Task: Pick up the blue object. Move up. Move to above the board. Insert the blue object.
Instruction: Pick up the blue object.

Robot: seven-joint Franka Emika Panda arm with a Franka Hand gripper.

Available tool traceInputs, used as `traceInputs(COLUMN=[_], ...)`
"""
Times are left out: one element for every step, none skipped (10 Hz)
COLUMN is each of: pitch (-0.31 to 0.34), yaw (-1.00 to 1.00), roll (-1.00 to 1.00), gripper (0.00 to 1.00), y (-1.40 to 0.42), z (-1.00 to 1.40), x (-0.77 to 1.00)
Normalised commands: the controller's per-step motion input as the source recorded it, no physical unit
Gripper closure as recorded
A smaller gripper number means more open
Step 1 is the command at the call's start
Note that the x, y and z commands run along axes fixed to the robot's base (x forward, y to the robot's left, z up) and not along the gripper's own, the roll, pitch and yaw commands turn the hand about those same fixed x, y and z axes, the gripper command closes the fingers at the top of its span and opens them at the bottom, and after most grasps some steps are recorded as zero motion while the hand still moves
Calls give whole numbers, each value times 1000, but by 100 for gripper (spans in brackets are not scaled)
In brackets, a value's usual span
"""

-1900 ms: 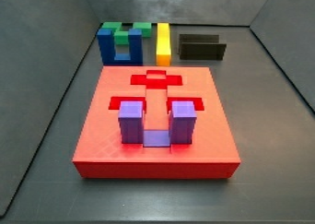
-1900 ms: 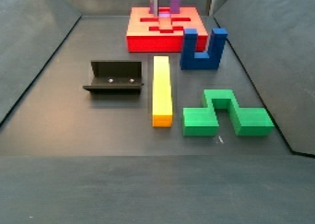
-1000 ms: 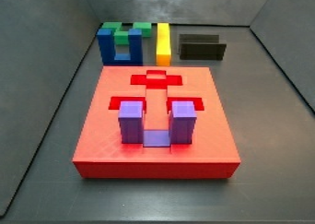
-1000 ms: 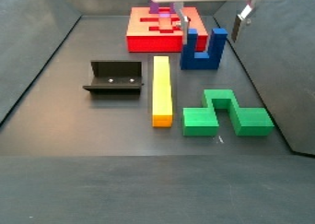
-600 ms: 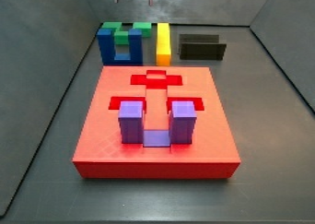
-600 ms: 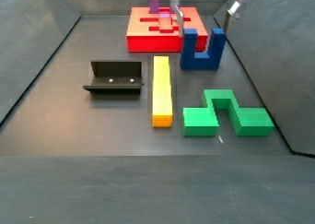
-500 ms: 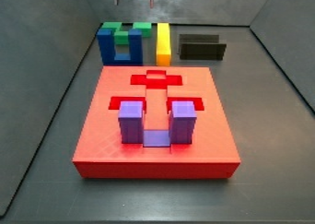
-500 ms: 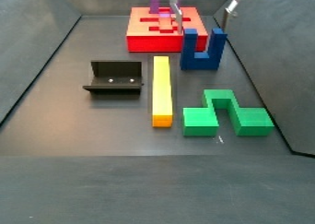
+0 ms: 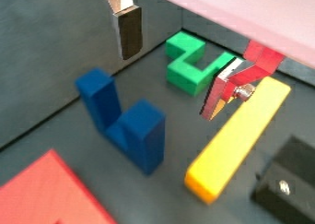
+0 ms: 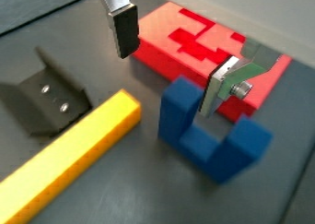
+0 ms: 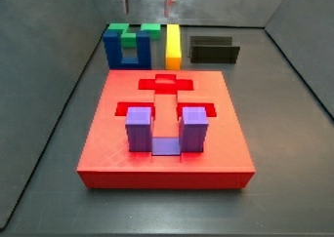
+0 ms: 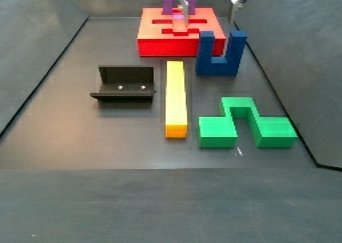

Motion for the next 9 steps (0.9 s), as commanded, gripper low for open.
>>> traceInputs(pitch=[0, 0, 0, 0, 0, 0, 0, 0, 0], yaw=[0, 20, 46, 43, 46, 43, 40, 40, 17], roll=[0, 0, 59, 126, 107, 90, 93, 80, 77], gripper=[0, 0, 0, 0, 0, 0, 0, 0, 0], y=[-369, -337, -206, -9, -51, -26, 0, 0, 0], z=[-303, -346, -411, -417, -289, -271, -311, -343, -354], x=[291, 211, 103, -23, -106, -89, -94, -106, -80])
